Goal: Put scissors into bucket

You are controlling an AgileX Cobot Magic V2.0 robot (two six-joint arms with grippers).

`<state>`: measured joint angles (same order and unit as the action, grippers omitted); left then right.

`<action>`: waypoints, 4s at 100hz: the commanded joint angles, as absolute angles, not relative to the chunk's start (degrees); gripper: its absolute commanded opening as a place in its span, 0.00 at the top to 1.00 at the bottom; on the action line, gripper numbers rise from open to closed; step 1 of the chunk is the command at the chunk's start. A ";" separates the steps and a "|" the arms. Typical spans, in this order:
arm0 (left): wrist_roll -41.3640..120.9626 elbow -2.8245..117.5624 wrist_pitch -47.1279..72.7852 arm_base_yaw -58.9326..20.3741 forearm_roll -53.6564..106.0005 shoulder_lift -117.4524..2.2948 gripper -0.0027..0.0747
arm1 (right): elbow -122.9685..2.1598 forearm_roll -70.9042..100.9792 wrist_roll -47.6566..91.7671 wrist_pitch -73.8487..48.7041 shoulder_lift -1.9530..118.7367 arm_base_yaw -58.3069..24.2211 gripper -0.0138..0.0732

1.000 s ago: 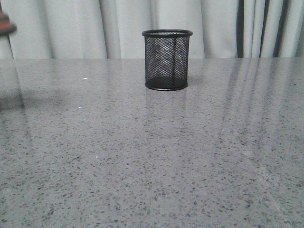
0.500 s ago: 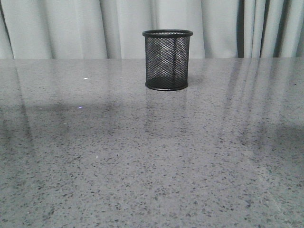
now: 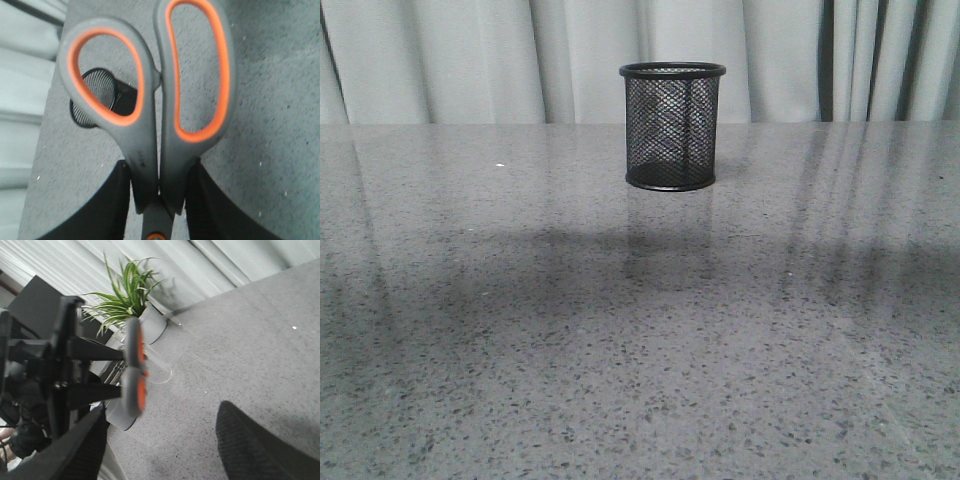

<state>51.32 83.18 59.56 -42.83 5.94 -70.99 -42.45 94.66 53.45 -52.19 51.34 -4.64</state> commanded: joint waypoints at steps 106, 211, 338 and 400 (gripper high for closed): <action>44.95 84.99 42.96 -49.85 8.21 -74.56 0.99 | -51.30 95.92 55.86 -56.54 59.98 -4.77 0.72; 37.69 84.99 44.72 -16.86 12.27 -66.97 0.47 | -59.69 76.57 53.06 -40.57 60.35 -4.77 0.89; 37.69 84.76 44.98 1.11 12.40 -59.69 0.47 | -98.55 32.03 33.54 -50.08 91.37 -10.44 0.89; 37.69 84.76 44.98 1.11 12.73 -59.69 0.47 | -98.55 32.03 33.54 -47.95 94.87 -12.03 0.75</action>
<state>38.40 83.23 48.90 1.14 11.42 -60.37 -96.39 30.45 33.43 -51.35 97.37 -12.06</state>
